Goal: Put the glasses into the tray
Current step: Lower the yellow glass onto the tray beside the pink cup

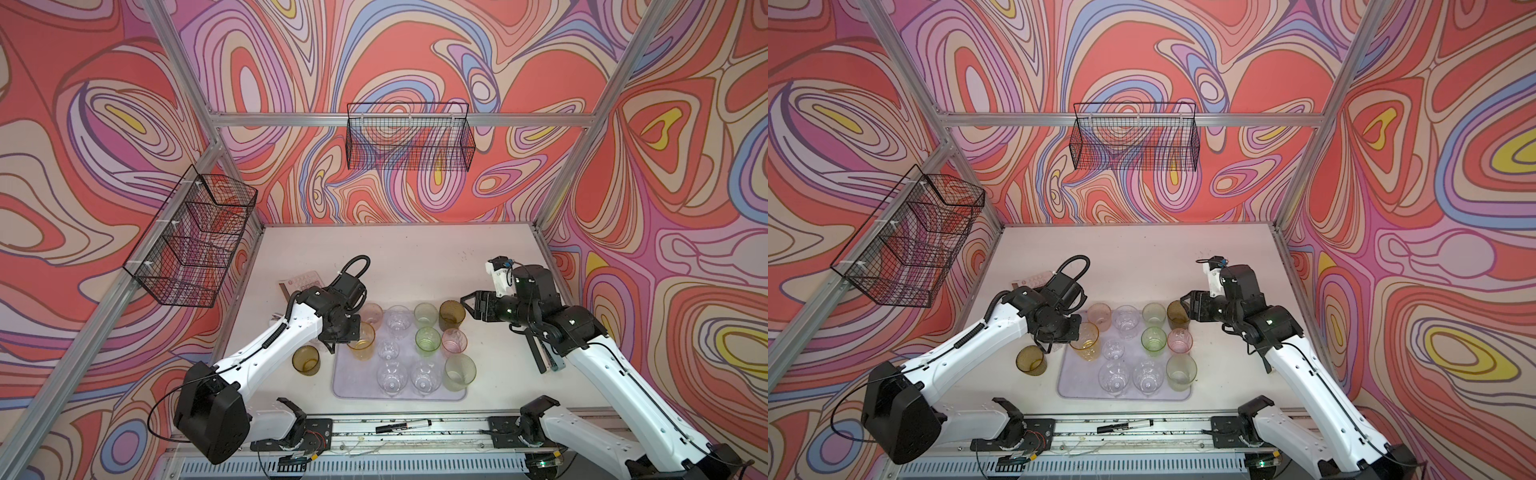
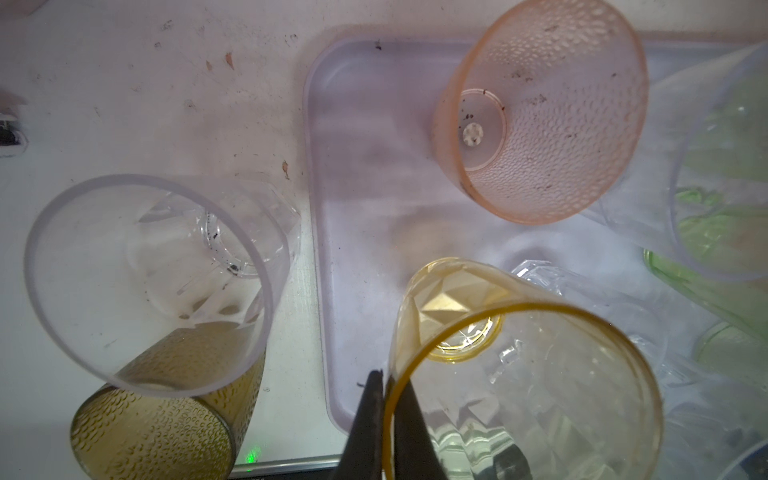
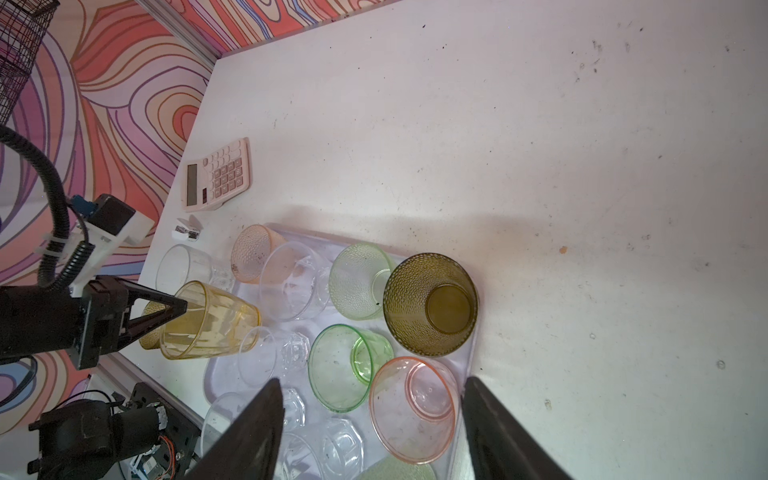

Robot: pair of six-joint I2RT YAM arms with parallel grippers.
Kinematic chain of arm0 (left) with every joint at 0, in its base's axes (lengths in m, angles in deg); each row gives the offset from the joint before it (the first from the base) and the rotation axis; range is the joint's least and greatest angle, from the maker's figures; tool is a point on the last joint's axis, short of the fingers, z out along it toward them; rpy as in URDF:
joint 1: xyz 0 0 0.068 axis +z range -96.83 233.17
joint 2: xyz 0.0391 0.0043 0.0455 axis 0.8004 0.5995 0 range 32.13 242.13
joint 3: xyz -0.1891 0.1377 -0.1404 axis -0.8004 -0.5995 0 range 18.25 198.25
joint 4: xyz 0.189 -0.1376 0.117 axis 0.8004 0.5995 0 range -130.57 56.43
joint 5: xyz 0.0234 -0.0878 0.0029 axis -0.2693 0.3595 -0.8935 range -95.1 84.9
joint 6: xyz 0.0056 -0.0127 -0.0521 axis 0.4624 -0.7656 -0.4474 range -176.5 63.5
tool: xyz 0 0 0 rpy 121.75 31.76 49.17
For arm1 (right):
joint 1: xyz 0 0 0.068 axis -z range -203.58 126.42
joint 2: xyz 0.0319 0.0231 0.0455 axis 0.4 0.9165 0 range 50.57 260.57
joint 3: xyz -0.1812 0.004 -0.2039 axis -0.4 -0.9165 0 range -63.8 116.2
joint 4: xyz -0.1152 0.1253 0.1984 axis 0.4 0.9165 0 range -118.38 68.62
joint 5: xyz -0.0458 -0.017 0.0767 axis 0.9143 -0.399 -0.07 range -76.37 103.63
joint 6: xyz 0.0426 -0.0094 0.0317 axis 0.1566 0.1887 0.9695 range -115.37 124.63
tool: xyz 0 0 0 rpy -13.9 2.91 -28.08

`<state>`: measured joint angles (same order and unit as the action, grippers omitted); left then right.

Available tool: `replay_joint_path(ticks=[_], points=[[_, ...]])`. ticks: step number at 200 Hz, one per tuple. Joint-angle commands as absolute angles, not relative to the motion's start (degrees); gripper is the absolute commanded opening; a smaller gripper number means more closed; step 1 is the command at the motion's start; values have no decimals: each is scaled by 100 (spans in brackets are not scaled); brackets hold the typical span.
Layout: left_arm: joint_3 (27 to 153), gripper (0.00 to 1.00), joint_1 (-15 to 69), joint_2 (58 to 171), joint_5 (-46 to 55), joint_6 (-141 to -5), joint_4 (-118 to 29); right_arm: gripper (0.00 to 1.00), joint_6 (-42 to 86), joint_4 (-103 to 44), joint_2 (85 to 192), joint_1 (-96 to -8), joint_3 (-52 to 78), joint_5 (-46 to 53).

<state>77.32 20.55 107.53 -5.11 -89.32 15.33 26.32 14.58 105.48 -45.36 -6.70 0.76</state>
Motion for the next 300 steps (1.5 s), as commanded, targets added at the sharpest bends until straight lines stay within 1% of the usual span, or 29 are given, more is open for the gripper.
replay_joint_path(ticks=[1,117,265,286,300], points=[[7578,0,1999,10653,-544,-9121,1328,71,2597,1433,10550,-4514,-691,123],[7310,0,1753,10826,-622,-9331,948,70,2585,1436,10587,-4518,-641,80],[7134,0,1678,10965,-781,-9347,814,71,2590,1408,10594,-4515,-676,58],[7125,2,1671,10961,-774,-9354,770,71,2588,1412,10594,-4517,-669,61],[7130,2,1663,10987,-764,-9361,744,71,2590,1414,10594,-4515,-667,54]])
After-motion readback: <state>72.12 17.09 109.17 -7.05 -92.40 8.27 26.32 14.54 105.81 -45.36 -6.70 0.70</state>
